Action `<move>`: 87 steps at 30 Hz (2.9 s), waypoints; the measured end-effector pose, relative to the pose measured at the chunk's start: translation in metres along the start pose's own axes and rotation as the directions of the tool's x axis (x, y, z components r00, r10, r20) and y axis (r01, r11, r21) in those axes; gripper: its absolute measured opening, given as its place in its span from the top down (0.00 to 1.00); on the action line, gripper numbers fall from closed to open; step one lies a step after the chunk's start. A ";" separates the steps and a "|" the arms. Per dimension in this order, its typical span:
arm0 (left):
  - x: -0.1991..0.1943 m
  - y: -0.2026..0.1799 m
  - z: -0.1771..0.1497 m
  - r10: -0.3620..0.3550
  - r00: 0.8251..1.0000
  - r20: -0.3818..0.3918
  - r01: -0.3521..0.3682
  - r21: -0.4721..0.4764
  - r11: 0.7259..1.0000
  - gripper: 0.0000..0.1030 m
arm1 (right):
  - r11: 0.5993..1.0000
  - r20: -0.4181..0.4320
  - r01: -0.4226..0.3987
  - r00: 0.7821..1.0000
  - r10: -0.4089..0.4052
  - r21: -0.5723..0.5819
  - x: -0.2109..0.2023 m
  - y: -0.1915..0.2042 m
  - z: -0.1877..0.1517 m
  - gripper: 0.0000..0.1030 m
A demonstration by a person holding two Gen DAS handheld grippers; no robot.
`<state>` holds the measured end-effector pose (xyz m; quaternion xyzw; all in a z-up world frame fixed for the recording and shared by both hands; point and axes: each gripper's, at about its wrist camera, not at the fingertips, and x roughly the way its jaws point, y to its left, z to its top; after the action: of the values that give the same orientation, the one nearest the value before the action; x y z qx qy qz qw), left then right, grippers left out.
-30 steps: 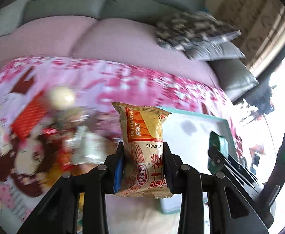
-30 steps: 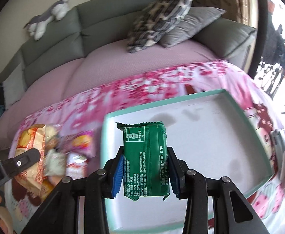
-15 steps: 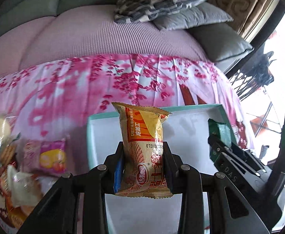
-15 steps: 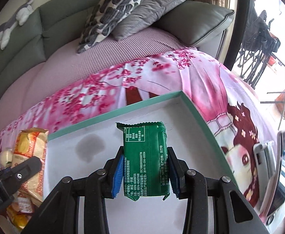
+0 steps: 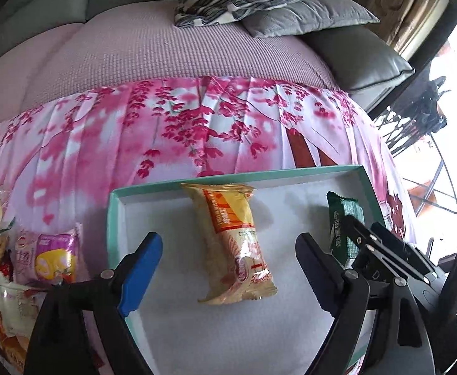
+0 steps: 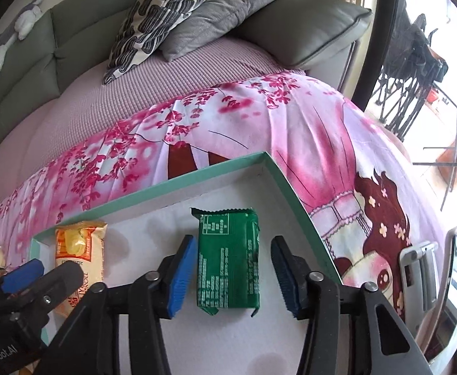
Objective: Organize snacks
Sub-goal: 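Move both tools back to the pile and grasp the corn snack bag with the left tool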
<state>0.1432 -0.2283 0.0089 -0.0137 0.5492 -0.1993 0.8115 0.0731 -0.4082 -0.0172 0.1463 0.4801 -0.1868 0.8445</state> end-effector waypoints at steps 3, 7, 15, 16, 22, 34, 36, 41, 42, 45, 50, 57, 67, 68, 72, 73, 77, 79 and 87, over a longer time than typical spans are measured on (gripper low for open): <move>-0.009 0.008 -0.003 0.035 0.999 0.008 -0.035 -0.023 0.999 0.12 | 1.000 0.000 -0.020 1.000 0.020 0.000 -0.007 0.003 -0.005 0.29; -0.030 0.023 -0.016 0.079 0.995 0.054 -0.076 -0.050 0.996 0.07 | 0.999 0.013 -0.053 0.999 0.053 -0.009 -0.019 0.011 -0.014 0.13; -0.076 0.067 -0.046 0.150 0.982 0.119 -0.134 -0.131 0.982 0.01 | 0.993 0.059 -0.106 0.992 0.109 -0.052 -0.057 0.036 -0.043 0.00; -0.082 0.072 -0.050 0.160 0.980 0.122 -0.143 -0.142 0.980 0.01 | 0.992 0.063 -0.113 0.991 0.117 -0.053 -0.063 0.040 -0.049 0.00; -0.117 0.108 -0.086 0.229 0.962 0.146 -0.204 -0.169 0.964 0.01 | 0.987 0.052 -0.147 0.987 0.150 -0.072 -0.087 0.064 -0.082 0.00; -0.154 0.196 -0.155 0.325 0.939 0.112 -0.279 -0.304 0.911 0.01 | 0.961 0.007 -0.232 0.972 0.236 -0.151 -0.113 0.116 -0.142 0.00; -0.155 0.208 -0.163 0.332 0.938 0.098 -0.285 -0.324 0.902 0.01 | 0.959 -0.007 -0.239 0.971 0.241 -0.155 -0.114 0.120 -0.151 0.00; -0.156 0.226 -0.181 0.349 0.935 0.070 -0.309 -0.329 0.892 0.01 | 0.951 -0.009 -0.240 0.970 0.243 -0.196 -0.123 0.132 -0.173 0.00; -0.156 0.229 -0.185 0.350 0.934 0.064 -0.312 -0.329 0.891 0.01 | 0.950 -0.011 -0.240 0.970 0.242 -0.202 -0.124 0.133 -0.175 0.00; -0.155 0.236 -0.194 0.360 0.932 0.043 -0.326 -0.331 0.885 0.01 | 0.949 -0.012 -0.237 0.971 0.240 -0.209 -0.127 0.136 -0.182 0.00; -0.154 0.240 -0.197 0.357 0.934 0.028 -0.328 -0.333 0.884 0.01 | 0.946 -0.020 -0.234 0.972 0.236 -0.223 -0.125 0.142 -0.187 0.00; -0.147 0.238 -0.197 0.335 0.942 0.013 -0.313 -0.324 0.893 0.01 | 0.940 -0.039 -0.248 0.969 0.246 -0.235 -0.122 0.154 -0.192 0.03; -0.125 0.223 -0.194 0.253 0.967 -0.025 -0.248 -0.309 0.918 0.01 | 0.913 -0.074 -0.264 0.964 0.254 -0.311 -0.111 0.177 -0.208 0.09; -0.122 0.221 -0.194 0.246 0.969 -0.027 -0.242 -0.306 0.921 0.01 | 0.912 -0.075 -0.264 0.964 0.254 -0.314 -0.110 0.178 -0.209 0.09; -0.113 0.215 -0.190 0.235 0.971 -0.043 -0.237 -0.300 0.924 0.01 | 0.908 -0.079 -0.262 0.965 0.249 -0.327 -0.106 0.181 -0.212 0.09; -0.109 0.214 -0.189 0.232 0.972 -0.050 -0.236 -0.300 0.924 0.01 | 0.906 -0.081 -0.263 0.965 0.251 -0.331 -0.105 0.180 -0.213 0.09; -0.097 0.210 -0.186 0.231 0.970 -0.071 -0.241 -0.287 0.927 0.01 | 0.905 -0.085 -0.261 0.965 0.247 -0.337 -0.102 0.180 -0.213 0.09; -0.092 0.208 -0.185 0.221 0.972 -0.079 -0.234 -0.287 0.929 0.01 | 0.906 -0.090 -0.260 0.966 0.244 -0.334 -0.099 0.180 -0.213 0.09; -0.073 0.201 -0.186 0.214 0.971 -0.110 -0.237 -0.281 0.930 0.03 | 0.915 -0.101 -0.248 0.969 0.227 -0.319 -0.093 0.176 -0.212 0.09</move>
<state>0.0151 0.0180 -0.0489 -0.0625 0.6016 -0.0217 0.7960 -0.0509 -0.1456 -0.0299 0.0662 0.5091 0.0045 0.8582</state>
